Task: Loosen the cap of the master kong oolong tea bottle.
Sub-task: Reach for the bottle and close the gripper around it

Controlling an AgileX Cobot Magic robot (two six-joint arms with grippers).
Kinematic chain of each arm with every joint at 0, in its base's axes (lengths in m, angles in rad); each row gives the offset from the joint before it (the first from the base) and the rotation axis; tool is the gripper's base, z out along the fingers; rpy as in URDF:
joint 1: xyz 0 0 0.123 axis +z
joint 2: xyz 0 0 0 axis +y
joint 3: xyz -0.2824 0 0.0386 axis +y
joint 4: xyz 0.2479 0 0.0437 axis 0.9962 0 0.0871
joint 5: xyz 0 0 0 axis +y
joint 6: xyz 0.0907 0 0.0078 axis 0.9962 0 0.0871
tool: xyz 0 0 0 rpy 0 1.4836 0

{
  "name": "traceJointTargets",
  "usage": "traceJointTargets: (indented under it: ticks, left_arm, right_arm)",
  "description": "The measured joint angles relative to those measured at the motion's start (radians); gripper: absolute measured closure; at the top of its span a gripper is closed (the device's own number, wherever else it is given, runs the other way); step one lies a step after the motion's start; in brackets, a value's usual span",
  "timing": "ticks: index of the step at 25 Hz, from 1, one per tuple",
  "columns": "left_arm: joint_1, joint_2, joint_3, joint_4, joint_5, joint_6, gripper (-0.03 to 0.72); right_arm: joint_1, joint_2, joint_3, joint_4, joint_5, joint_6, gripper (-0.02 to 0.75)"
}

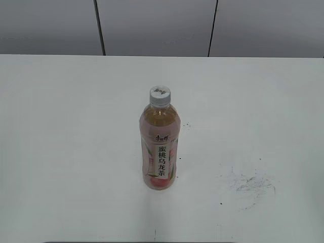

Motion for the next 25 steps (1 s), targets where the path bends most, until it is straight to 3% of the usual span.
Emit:
traceJointTargets:
  ticks: [25]
  left_arm:
    - [0.000,0.000,0.000,-0.002,0.000,0.000,0.446]
  right_arm:
    - [0.000,0.000,0.000,0.007,0.000,0.000,0.237]
